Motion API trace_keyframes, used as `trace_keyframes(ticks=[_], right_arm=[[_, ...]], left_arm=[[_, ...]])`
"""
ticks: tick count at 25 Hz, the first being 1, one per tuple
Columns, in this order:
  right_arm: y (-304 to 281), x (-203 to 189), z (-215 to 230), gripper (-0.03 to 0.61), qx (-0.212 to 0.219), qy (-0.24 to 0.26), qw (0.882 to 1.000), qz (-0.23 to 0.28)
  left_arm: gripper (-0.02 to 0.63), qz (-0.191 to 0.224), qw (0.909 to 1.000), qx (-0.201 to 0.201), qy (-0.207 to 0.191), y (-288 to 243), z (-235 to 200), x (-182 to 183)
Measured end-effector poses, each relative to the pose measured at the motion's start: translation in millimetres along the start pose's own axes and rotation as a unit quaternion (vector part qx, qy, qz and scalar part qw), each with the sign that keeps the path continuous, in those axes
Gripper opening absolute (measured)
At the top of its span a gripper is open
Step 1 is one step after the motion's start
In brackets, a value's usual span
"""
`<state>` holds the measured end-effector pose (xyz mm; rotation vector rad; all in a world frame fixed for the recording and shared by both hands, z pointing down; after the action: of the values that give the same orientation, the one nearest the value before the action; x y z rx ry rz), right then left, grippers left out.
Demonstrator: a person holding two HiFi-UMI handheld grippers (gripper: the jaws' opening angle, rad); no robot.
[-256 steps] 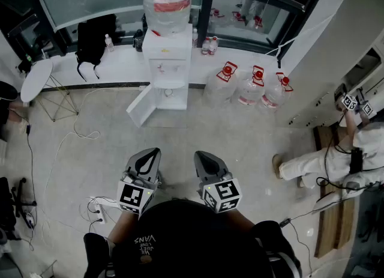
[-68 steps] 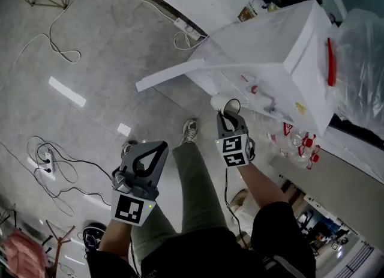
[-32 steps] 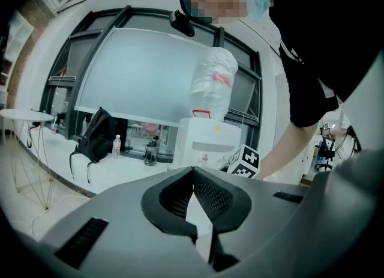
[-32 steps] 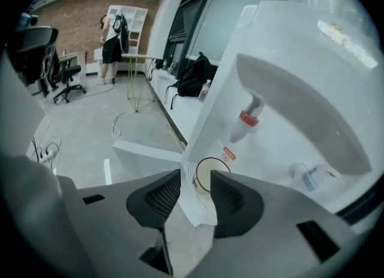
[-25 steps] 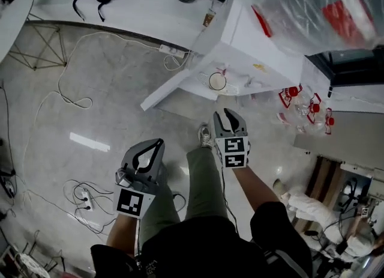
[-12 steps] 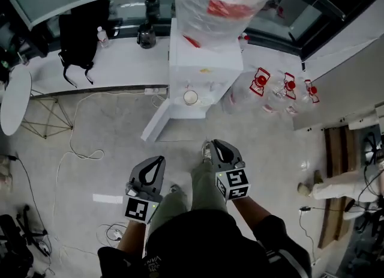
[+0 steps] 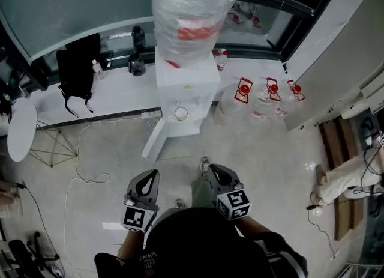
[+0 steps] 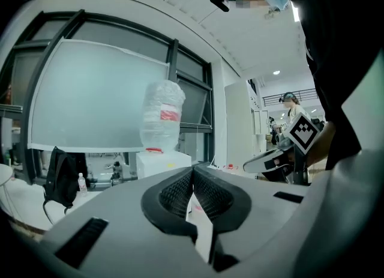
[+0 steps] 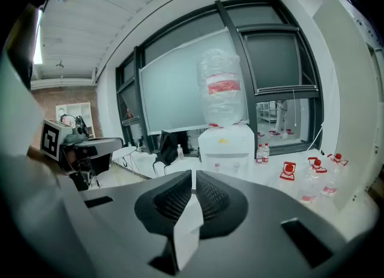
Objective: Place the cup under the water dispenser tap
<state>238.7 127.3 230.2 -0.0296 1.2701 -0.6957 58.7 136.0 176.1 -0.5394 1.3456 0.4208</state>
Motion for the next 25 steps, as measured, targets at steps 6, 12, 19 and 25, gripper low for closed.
trace_keyframes(ticks=[6, 12, 19, 25], right_arm=[[24, 12, 1, 0.052, -0.002, -0.023, 1.0, 0.018], [34, 34, -8, 0.051, 0.009, -0.024, 0.999, 0.032], [38, 55, -16, 0.049, 0.03, -0.025, 0.998, 0.055], [46, 66, -19, 0.044, 0.035, -0.016, 0.997, 0.062]], left_arm=[[0.018, -0.002, 0.9997, -0.011, -0.021, 6, 5, 19], [0.018, 0.014, 0.9992, -0.022, -0.03, 0, 11, 41], [0.018, 0.023, 0.9988, -0.024, -0.035, -5, 19, 55], [0.018, 0.034, 0.9982, -0.023, -0.044, -7, 20, 65]])
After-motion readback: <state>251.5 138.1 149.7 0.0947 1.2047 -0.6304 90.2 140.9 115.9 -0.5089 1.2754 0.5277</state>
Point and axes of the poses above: the fingertips, and each gripper's own axes: y backward along the fingers, z to its right, x out of its top, the point moved 1 cm from there along y, backward along the fingers, and after that the axes turned 10 degrees about -y, right-handed, at the moved point
